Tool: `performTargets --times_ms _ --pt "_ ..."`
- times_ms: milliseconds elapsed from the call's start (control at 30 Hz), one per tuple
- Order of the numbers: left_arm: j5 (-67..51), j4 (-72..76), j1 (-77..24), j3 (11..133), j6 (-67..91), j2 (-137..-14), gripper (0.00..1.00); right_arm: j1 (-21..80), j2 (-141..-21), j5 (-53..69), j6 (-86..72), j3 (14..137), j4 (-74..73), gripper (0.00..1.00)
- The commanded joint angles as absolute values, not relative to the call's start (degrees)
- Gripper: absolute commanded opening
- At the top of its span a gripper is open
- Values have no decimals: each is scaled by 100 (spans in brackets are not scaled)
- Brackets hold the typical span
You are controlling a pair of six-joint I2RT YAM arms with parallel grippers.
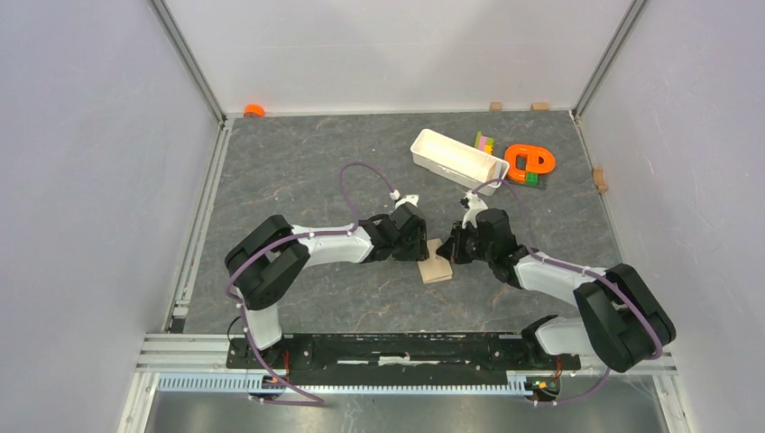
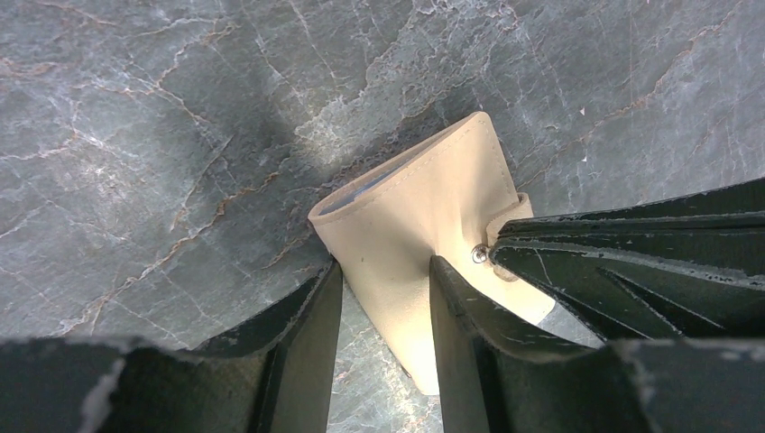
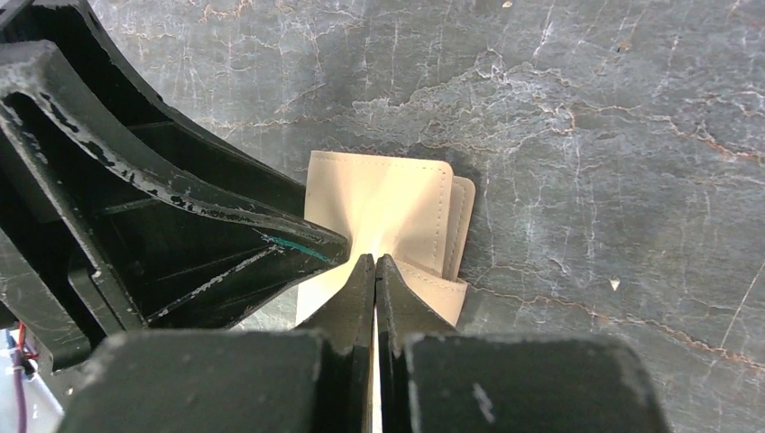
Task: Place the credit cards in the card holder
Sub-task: Close the card holder at the center of the board.
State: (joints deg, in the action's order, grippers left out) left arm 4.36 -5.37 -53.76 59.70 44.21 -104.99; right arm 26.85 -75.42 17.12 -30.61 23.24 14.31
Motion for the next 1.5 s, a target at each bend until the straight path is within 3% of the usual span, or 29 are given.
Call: performTargets --times_ms 0,233,1467 --pt "431 -1037 -5423 5713 4368 -10810 47 2914 -7529 1177 -2813 2390 1333 0" --pt "438 -1036 -5423 5713 4377 -10802 47 3053 -7354 643 -2470 2538 922 0" --pt "342 -875 -5423 5615 4465 -10784 46 3769 -7297 229 -2916 1868 1415 0"
